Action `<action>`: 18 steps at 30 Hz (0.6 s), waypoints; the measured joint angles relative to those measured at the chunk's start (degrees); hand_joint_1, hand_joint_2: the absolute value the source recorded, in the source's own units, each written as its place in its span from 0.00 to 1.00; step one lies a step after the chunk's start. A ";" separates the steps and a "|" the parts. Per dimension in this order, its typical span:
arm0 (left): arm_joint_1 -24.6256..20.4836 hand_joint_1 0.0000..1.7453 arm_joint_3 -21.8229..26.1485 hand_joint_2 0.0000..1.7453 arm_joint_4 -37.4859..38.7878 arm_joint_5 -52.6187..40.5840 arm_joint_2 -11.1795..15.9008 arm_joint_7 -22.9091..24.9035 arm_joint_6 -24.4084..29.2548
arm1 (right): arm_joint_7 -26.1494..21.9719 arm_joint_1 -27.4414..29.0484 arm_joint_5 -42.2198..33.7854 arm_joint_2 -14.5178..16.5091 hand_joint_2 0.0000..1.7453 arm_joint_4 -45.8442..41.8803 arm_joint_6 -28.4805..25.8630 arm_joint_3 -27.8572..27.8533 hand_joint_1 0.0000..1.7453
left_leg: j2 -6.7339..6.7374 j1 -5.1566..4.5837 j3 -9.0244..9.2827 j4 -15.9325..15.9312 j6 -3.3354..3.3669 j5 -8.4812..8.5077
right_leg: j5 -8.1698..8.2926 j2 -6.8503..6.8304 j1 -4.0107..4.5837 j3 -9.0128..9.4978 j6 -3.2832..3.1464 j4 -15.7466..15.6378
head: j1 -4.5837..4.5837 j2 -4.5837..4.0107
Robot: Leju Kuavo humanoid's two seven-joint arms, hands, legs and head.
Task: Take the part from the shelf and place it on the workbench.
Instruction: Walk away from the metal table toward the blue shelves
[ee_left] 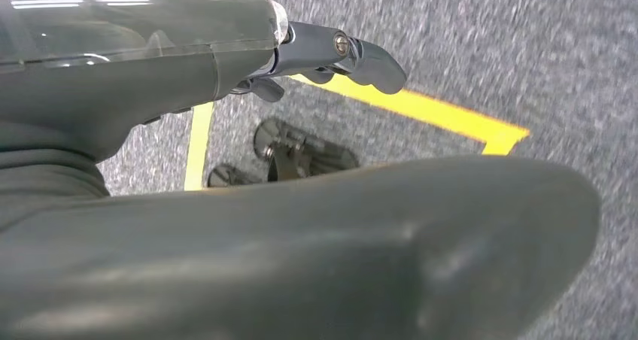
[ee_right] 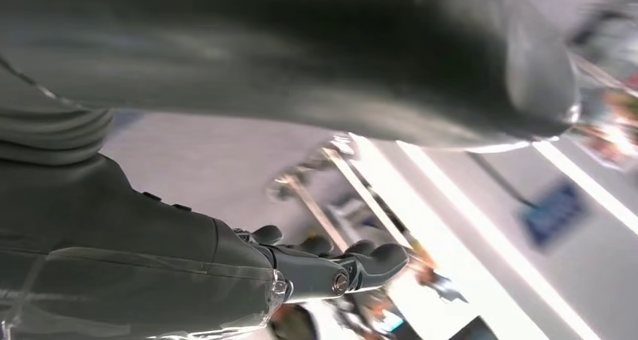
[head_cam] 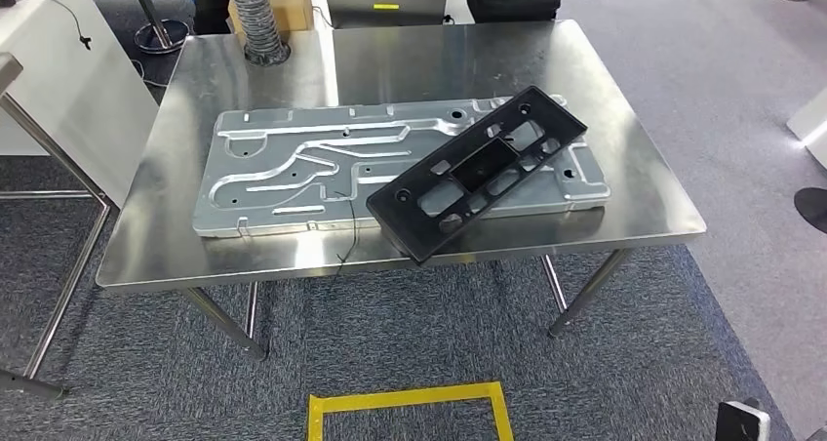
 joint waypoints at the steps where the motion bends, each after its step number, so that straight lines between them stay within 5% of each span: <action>1: 0.01 0.00 0.00 0.00 0.00 0.03 -0.08 0.07 0.09 | -0.03 -0.56 0.96 -0.82 0.00 4.69 -0.37 -0.45 0.00 | 0.05 0.11 -0.04 -0.23 -0.38 0.54 | 0.37 -0.02 0.16 -0.05 -0.28 -0.49 | 0.01 0.00; 3: 0.08 0.00 0.00 0.00 0.00 0.13 -0.21 0.05 0.31 | 0.47 -1.62 4.02 -2.12 0.00 14.13 -1.07 -0.93 0.00 | 0.00 0.27 -0.44 0.23 -1.01 0.01 | 1.71 -0.23 0.06 -0.72 -1.00 -1.00 | 0.01 0.00; 7: 0.17 0.00 0.00 0.00 0.00 0.08 -0.32 -0.28 0.77 | 7.21 -3.32 11.89 -2.89 0.00 30.21 -0.87 -0.71 0.00 | -0.16 0.42 -3.24 11.18 -1.99 -10.18 | 4.39 -0.59 -0.05 -3.64 -1.88 -1.12 | 0.00 -0.01; 9: 0.18 0.00 0.00 0.00 0.00 -0.19 -0.36 -0.49 0.91 | 12.71 -3.74 15.90 -2.89 0.00 36.25 1.51 0.09 0.00 | -0.15 0.54 -3.18 15.90 -2.39 -10.79 | 5.59 -0.77 0.01 -5.70 -1.79 -0.59 | -0.01 -0.01; 10: 0.17 0.00 0.00 0.00 0.00 -0.42 -0.36 -0.56 0.94 | 15.66 -3.91 17.50 -2.88 0.00 38.72 3.72 0.65 0.00 | -0.15 0.61 -1.88 15.67 -2.47 -9.26 | 6.14 -0.81 -0.02 -6.86 -1.68 -0.18 | -0.01 -0.01; 12: 0.07 0.00 -0.02 0.00 -0.01 -0.99 -0.35 -0.59 0.94 | 21.36 -4.22 19.43 -2.87 0.00 42.58 9.87 1.75 0.00 | -0.16 0.68 3.62 9.64 -2.46 -6.78 | 7.13 -0.81 -0.07 -9.06 -1.31 0.84 | -0.01 0.00; 14: -0.08 0.00 -0.09 0.00 -0.02 -1.61 -0.35 -0.50 0.92 | 25.64 -4.45 20.22 -2.78 0.00 45.14 15.81 2.52 0.00 | -0.27 0.46 9.29 1.43 -1.93 -7.72 | 7.99 -0.79 -0.06 -10.44 -0.75 1.79 | 0.01 0.01; 16: -0.11 0.00 -0.16 0.00 -0.02 -2.07 -0.35 -0.31 0.92 | 27.78 -4.59 20.69 -2.67 0.00 46.87 19.49 3.10 0.00 | -0.34 0.09 10.80 -1.87 -1.01 -8.56 | 9.02 -0.77 -0.19 -10.94 -0.07 2.09 | 0.02 0.01; 18: -0.12 0.00 -0.24 0.00 0.01 -2.52 -0.35 -0.05 0.90 | 29.43 -4.67 20.97 -2.67 0.00 48.09 22.26 3.53 0.00 | -0.24 0.07 9.69 -1.83 -0.04 -7.40 | 8.88 -0.65 -0.50 -11.47 0.63 2.39 | 0.02 0.00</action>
